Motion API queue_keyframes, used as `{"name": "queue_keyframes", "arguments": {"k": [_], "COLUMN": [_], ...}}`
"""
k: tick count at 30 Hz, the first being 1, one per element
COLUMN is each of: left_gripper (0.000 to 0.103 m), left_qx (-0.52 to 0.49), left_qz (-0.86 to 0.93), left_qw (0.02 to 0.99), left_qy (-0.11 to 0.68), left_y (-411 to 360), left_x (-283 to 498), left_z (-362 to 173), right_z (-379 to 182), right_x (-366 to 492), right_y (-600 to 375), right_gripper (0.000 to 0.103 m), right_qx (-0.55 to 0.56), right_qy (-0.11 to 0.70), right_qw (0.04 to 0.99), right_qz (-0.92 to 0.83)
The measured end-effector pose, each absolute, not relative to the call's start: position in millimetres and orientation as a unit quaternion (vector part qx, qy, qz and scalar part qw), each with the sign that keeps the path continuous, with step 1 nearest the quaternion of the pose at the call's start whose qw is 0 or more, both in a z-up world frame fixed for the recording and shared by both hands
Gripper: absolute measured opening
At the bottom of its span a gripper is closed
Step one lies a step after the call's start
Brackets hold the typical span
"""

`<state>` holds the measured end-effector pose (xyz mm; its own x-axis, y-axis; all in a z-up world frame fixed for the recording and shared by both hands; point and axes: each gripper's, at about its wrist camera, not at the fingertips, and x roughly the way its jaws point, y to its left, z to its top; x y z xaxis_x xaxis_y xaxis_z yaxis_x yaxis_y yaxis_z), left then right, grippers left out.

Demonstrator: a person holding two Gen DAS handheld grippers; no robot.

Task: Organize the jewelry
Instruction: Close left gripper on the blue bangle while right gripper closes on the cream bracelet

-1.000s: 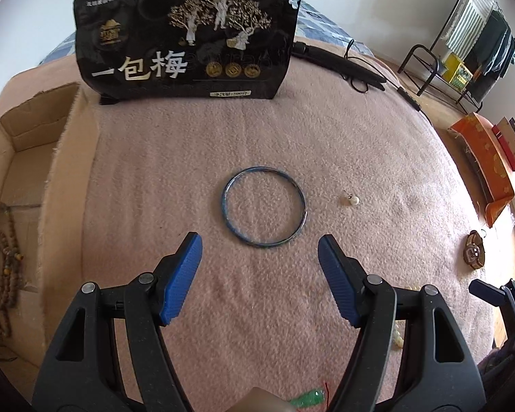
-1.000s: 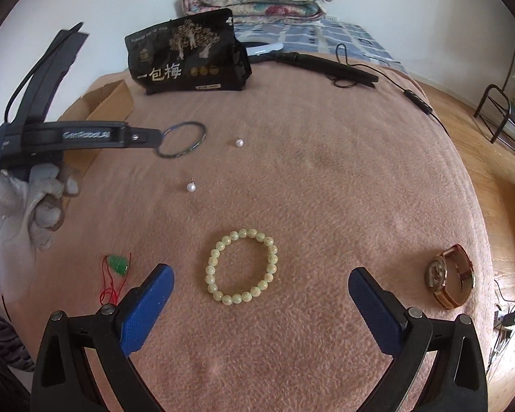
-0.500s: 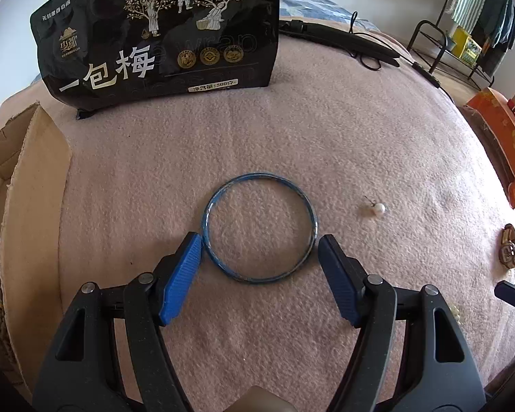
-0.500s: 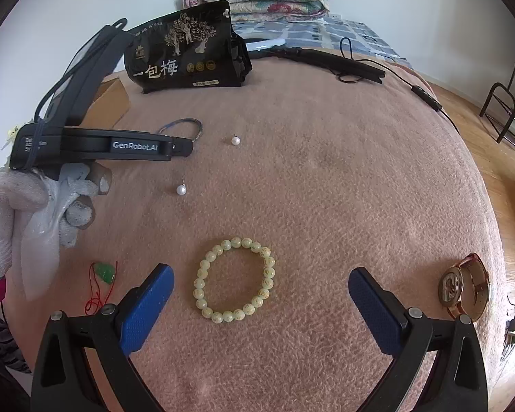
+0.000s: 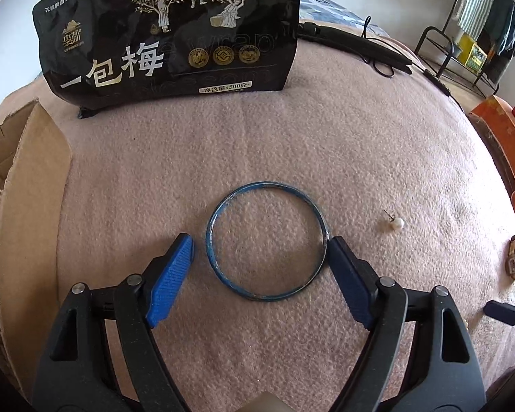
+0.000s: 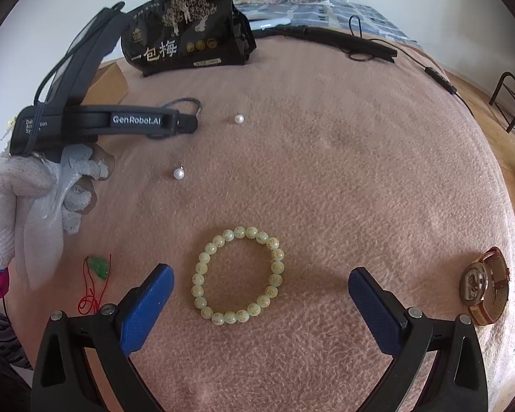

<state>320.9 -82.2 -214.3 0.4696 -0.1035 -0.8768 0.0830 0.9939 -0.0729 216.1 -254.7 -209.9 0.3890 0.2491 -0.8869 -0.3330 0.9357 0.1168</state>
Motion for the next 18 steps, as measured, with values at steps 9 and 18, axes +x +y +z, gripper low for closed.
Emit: {"name": "queue_keyframes", "arguments": {"k": [9,18], "left_gripper": [0.073,0.072], "left_qx": [-0.009,-0.009], "left_qz": [-0.060,-0.060], "left_qw": [0.858,0.861], "left_qy": [0.509,0.506], "left_y": [-78.0,-77.2], "left_x": [321.4,319.3], "left_z": [-213.0,-213.4], "right_z": [-212.2,-210.5], "right_x": [220.1,227.7], "right_y": [-241.8,-270.5], "right_gripper": [0.095,0.051], "right_qx": [-0.067,-0.009], "right_qy": [0.533,0.544], "right_qw": [0.823,0.822], "right_qz": [0.183,0.165]}}
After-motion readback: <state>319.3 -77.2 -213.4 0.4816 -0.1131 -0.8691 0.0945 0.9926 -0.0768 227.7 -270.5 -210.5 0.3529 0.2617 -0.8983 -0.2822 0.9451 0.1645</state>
